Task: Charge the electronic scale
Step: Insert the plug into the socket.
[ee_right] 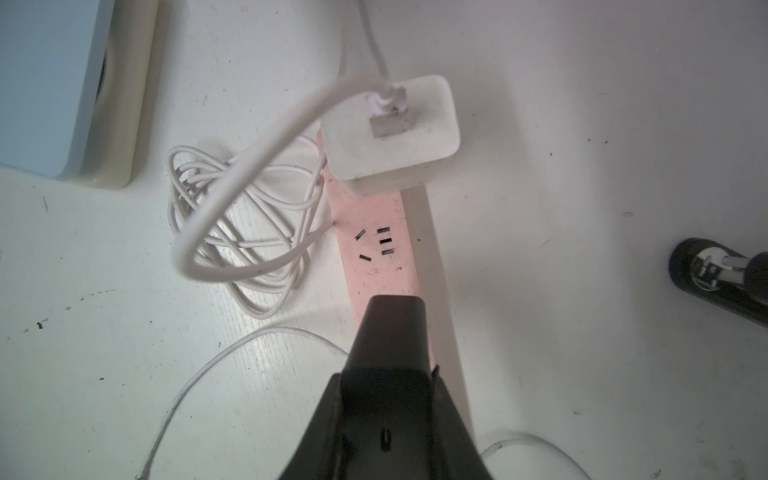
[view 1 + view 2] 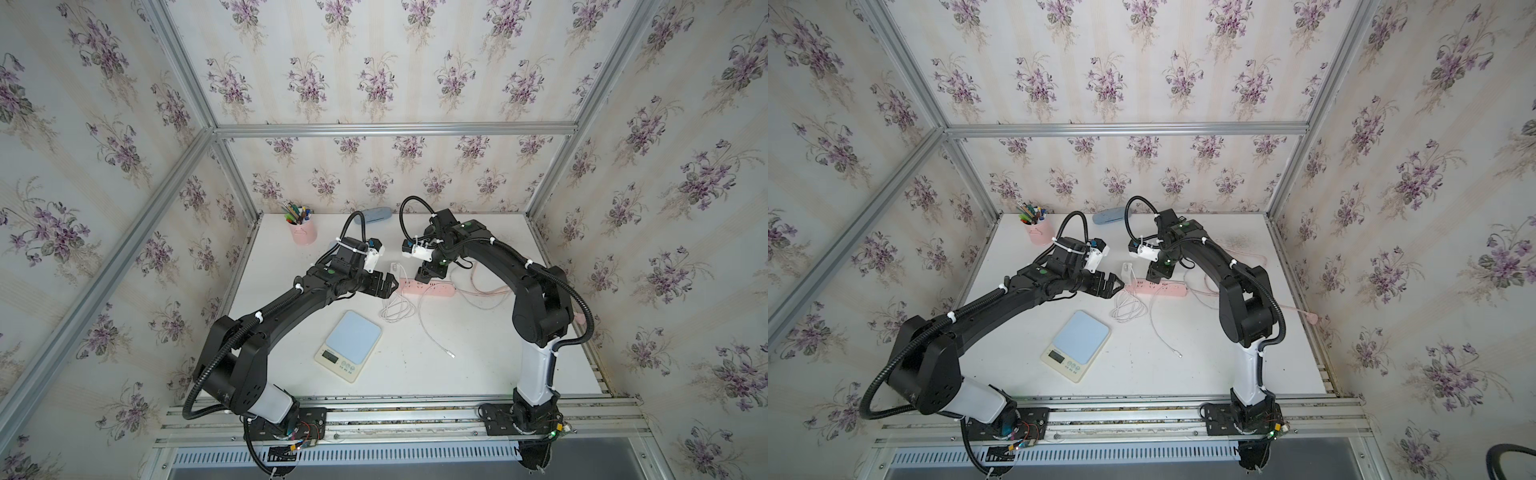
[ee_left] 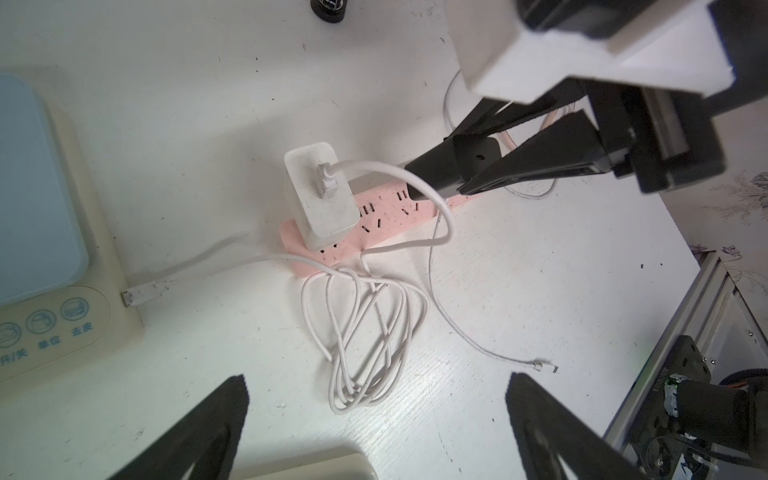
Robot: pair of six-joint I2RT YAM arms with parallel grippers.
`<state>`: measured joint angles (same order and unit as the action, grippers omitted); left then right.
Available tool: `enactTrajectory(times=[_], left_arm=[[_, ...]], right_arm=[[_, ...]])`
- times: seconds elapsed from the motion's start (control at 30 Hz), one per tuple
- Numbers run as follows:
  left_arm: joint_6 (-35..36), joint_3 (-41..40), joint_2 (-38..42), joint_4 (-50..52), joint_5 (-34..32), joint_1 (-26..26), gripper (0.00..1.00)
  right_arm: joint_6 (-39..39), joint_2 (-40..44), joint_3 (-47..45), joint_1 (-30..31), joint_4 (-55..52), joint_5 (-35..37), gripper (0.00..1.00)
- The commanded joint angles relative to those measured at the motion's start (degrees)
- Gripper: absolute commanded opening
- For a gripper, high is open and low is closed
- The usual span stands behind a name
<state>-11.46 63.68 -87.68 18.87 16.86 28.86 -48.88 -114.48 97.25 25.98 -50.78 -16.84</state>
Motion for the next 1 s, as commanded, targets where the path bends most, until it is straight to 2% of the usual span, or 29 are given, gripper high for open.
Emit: enactTrajectory(times=[0.0,0.23,0.97], left_arm=[[-1.02,0.26,-0.14,-0.59,0.89,-0.08,0.99],[-1.41,0.08,-0.25,-0.59,0.88,0.05,0.99],[-1.81,-0.75,-0.68,-0.59,1.09,0.56,0.99]], right_arm=[[-2.37,-1.16,0.47,0.06,-2.21,-1.73,0.0],[-2.83,-3.78,2.23,0.05,-1.38,1.03,0.0],[-6.9,-9.98,2.68,0.91,-2.83,-0.12,0.0]])
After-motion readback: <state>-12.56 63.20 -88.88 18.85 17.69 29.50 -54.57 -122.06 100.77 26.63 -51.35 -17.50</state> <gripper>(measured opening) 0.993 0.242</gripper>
